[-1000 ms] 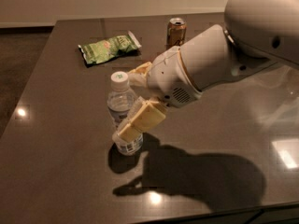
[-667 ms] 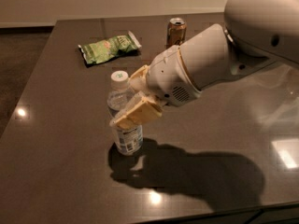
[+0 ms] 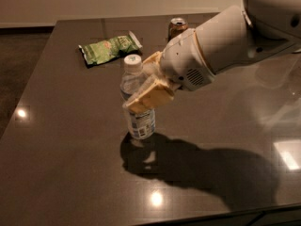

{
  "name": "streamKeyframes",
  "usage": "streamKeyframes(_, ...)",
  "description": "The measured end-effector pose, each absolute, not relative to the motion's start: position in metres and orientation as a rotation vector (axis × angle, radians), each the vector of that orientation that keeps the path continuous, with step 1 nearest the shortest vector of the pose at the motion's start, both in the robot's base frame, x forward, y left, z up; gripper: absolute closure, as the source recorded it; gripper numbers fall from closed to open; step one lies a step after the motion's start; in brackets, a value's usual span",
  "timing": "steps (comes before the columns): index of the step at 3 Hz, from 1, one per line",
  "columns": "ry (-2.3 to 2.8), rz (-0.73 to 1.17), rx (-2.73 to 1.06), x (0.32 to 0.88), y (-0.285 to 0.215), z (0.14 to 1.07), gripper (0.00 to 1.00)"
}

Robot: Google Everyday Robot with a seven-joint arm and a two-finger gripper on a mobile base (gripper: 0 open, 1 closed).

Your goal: Knock blue plastic bottle over

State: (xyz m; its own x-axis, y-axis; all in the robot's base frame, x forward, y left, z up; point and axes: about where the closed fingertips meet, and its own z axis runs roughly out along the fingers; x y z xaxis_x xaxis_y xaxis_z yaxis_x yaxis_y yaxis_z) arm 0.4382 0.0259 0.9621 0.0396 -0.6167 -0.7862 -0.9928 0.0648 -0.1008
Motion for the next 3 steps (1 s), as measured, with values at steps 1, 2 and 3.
streamKeyframes(1, 1.667, 0.591, -1.649, 0.455, 0.005, 0.978, 1.0)
streamKeyframes(2, 1.707, 0.456, -1.699, 0.467, -0.013, 0.987, 1.0)
streamKeyframes(3, 1.753, 0.319, -1.771, 0.476, -0.024, 0.983, 1.0)
